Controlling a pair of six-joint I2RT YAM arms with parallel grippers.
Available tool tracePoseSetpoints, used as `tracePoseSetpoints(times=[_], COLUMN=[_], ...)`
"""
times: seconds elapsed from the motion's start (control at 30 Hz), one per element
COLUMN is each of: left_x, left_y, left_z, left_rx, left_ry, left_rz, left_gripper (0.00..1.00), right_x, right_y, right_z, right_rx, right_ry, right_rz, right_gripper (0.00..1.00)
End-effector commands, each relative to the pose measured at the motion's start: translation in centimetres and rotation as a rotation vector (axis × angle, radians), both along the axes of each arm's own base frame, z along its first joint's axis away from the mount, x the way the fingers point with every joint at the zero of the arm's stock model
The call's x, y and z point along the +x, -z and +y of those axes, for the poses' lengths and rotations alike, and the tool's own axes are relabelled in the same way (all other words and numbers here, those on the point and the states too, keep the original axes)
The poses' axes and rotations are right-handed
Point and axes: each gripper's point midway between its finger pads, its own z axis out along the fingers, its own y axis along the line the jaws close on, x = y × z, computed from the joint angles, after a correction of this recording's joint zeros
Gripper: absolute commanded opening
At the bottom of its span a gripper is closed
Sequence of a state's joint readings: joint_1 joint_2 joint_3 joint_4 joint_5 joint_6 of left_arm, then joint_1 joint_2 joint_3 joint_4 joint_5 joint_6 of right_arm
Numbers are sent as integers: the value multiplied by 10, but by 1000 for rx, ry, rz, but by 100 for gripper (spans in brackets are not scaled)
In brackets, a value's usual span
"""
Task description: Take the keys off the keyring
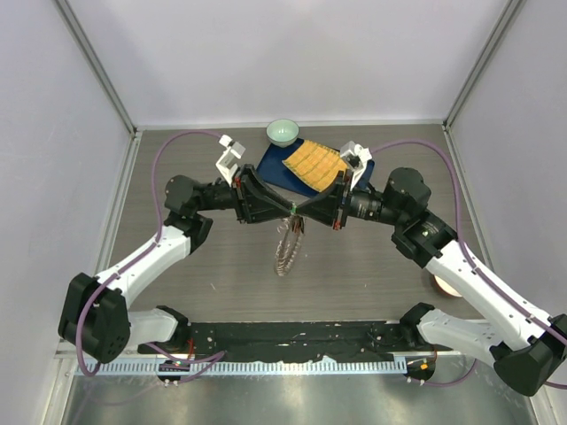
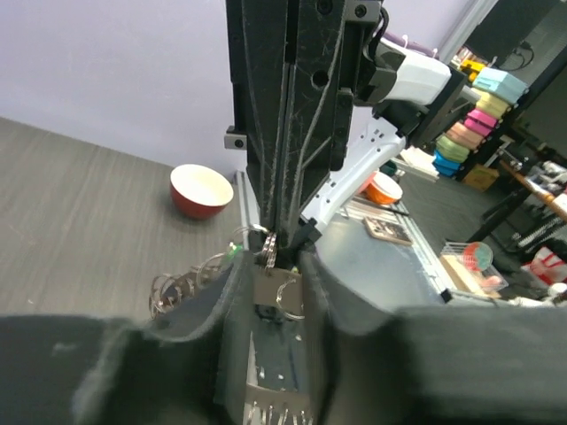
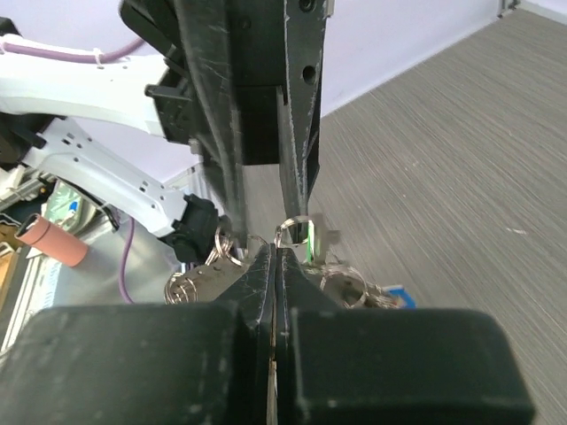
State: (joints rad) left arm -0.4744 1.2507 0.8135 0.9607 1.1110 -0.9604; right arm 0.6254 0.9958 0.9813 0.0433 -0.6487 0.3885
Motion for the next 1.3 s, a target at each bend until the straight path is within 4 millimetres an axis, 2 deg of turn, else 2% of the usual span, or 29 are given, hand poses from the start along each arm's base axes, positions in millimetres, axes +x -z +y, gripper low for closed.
tracePoseSetpoints(times=[0.0,0.03,0.07,0.1,0.17,0.23,0.33,0.37,0.43,0.47,0.5,0.53,0.57,0.6,0.67,0.7,0.73,0.8,0.83,0.87,0.97,1.07,1.1,1.2,1.27], left_x=[1,5,5,8,18,27,34,34,30,29,29,29,29,30,40,47,67,85,94,106,117,126,127,121,114], left_y=[-3,1,-3,9,14,14,3,2,-9,-11,-19,-21,-23,-26,-23,-16,-9,-3,-3,-4,-1,16,23,29,23], left_z=[4,5,9,12,19,31,41,41,38,37,37,37,37,37,38,38,42,45,48,55,67,72,68,59,56], left_rx=[40,51,52,104,141,177,204,215,202,201,193,193,192,187,196,211,234,203,181,123,-24,-61,-49,-37,-63], left_ry=[-28,-64,-111,-151,-255,-391,-474,-470,-437,-433,-430,-428,-430,-433,-468,-497,-580,-662,-703,-786,-890,-934,-913,-855,-817], left_rz=[-56,-124,-157,-123,-231,-248,-303,-295,-310,-310,-321,-329,-339,-358,-374,-367,-333,-234,-190,-149,-16,105,117,125,91], left_gripper=[44,46,47,50,52,62,64,64,62,62,61,61,61,62,63,61,60,58,58,59,62,62,62,61,61], right_x=[5,7,7,6,4,-4,-5,-4,-6,-3,1,28,24,25,19,17,14,14,8,14,15,7,12,14,19], right_y=[-20,-20,-11,-21,-18,-23,-24,-34,-38,-32,-49,-31,-7,-26,-8,-8,10,22,38,51,82,94,100,96,89], right_z=[-13,-15,-16,-17,-20,-21,-24,-23,-20,-18,-21,-17,-23,-24,-20,-20,-23,-30,-39,-45,-63,-70,-73,-72,-65], right_rx=[-55,-88,-132,-135,-174,-180,-186,-151,-120,-138,-164,-262,-376,-384,-434,-444,-505,-575,-643,-709,-875,-973,-1020,-1049,-1013], right_ry=[60,64,61,60,47,11,5,16,3,-3,19,70,44,43,-33,-48,-63,-54,-56,-33,32,51,86,128,161], right_rz=[-135,-168,-140,-163,-188,-233,-311,-350,-383,-362,-396,-321,-216,-251,-167,-151,-73,-18,42,78,177,218,224,201,162], right_gripper=[1,1,1,1,1,1,1,1,1,1,1,1,1,1,1,1,1,1,1,1,1,1,1,1,1])
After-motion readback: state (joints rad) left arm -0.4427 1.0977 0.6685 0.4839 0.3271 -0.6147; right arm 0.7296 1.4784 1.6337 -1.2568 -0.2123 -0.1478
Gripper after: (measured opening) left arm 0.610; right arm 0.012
